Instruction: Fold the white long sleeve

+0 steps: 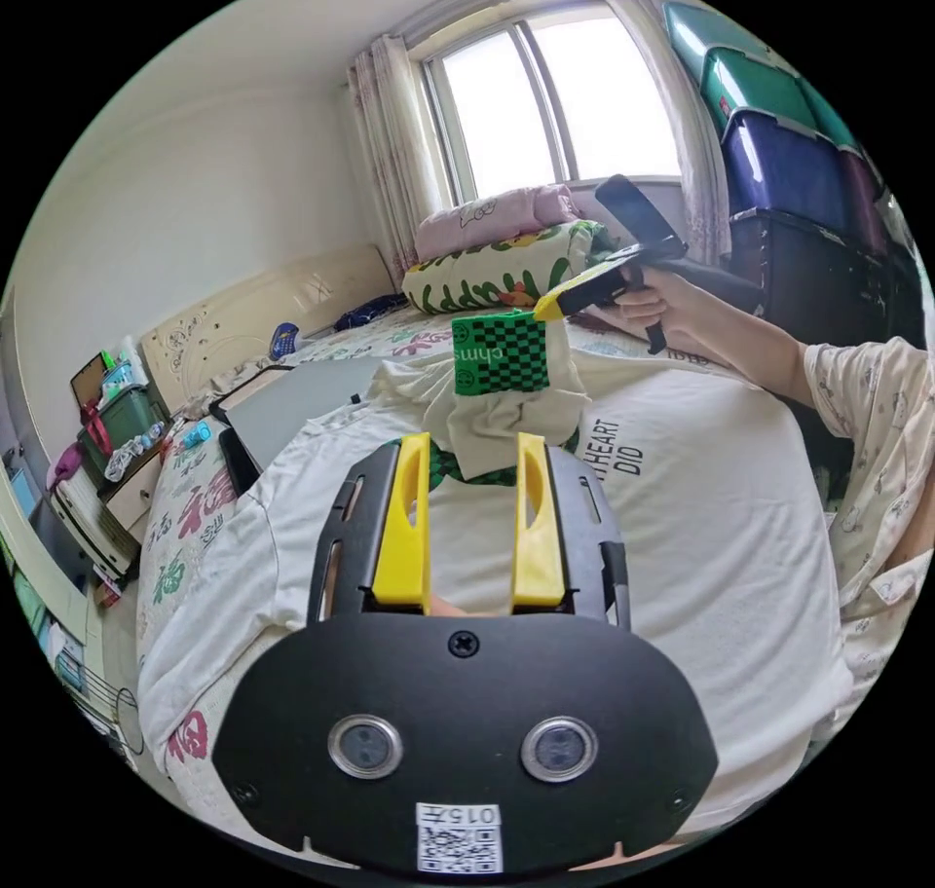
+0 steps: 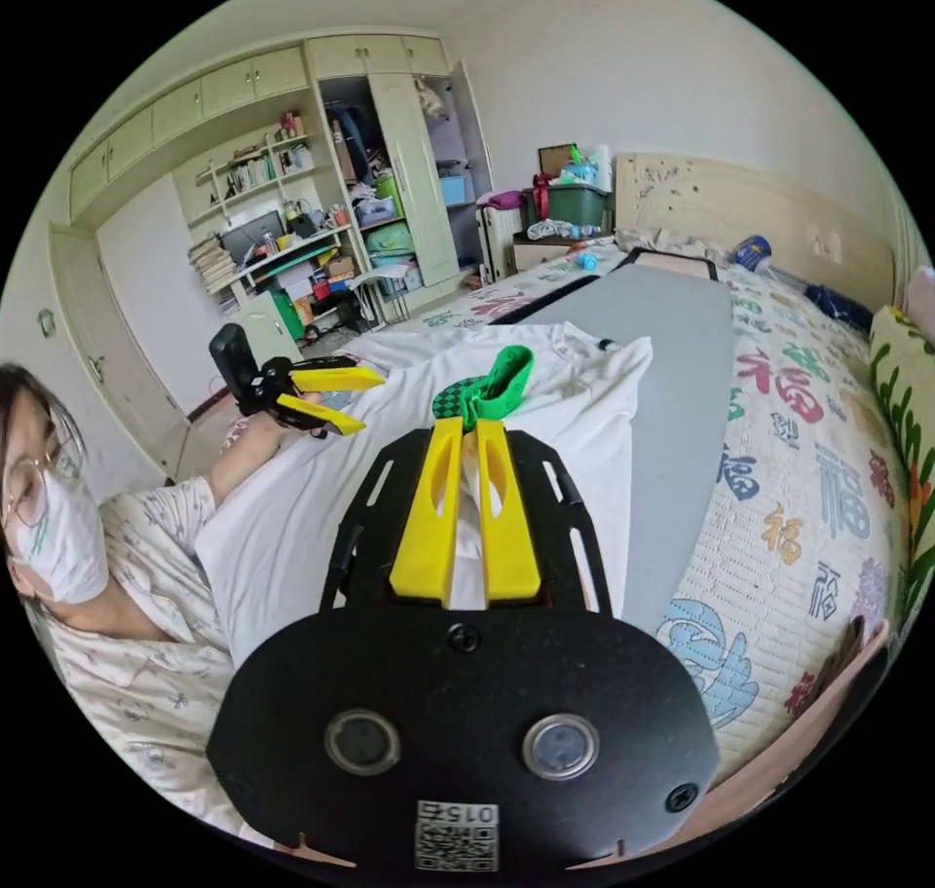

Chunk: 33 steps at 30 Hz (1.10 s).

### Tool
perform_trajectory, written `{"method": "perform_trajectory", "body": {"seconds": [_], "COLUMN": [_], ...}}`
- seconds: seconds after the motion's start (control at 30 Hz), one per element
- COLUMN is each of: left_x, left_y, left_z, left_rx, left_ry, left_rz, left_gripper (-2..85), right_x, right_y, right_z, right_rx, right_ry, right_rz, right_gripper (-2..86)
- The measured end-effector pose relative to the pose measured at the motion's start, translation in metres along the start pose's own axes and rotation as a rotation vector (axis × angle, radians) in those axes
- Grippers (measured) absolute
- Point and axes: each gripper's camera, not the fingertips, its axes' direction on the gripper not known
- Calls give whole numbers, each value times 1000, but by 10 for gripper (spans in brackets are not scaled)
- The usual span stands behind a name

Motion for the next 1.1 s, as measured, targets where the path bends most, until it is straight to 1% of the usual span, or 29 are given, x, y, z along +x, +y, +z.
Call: {"method": "perform_trajectory", "body": {"seconds": [0.07, 0.13, 0.2, 0.3, 0.37, 0.43, 0.57, 0.73, 0.8, 0.87, 0.93, 1.0, 1.03, 1.1], "left_x": [-4, -5, -3, 3, 10, 17, 35, 60, 66, 76, 87, 103, 118, 137], "left_y": [-2, -5, -9, -16, -21, -25, -34, -43, -46, -51, -51, -57, -64, -79], "left_z": [-7, -8, -7, -3, 0, 1, 3, 2, -3, -9, -11, -9, -6, 6], "left_rx": [36, 44, 35, 11, -4, -11, -24, -29, -7, 18, 44, 41, 34, 6], "left_ry": [34, 40, 29, 10, 2, -11, -77, -148, -168, -197, -238, -286, -312, -325], "left_rz": [-4, -1, 7, 31, 54, 73, 123, 184, 195, 213, 255, 305, 363, 450], "left_gripper": [128, 130, 131, 135, 138, 139, 138, 134, 132, 130, 128, 126, 125, 125], "right_x": [-17, -20, -20, -18, -20, -22, -25, -27, -22, -3, 17, 37, 50, 66], "right_y": [7, 14, 23, 41, 55, 63, 87, 98, 103, 111, 123, 138, 145, 150], "right_z": [4, 11, 16, 20, 27, 34, 43, 29, 15, -14, -31, -35, -33, -25], "right_rx": [-17, -38, -44, -30, -49, -91, -140, -111, -84, 12, 53, 21, -21, -102], "right_ry": [98, 133, 124, -49, -211, -247, -166, -163, -136, -85, -57, -3, 22, 17], "right_rz": [-51, -78, -107, -172, -243, -279, -320, -377, -393, -371, -377, -396, -388, -375], "right_gripper": [29, 31, 35, 40, 42, 48, 63, 73, 81, 96, 110, 121, 128, 137]}}
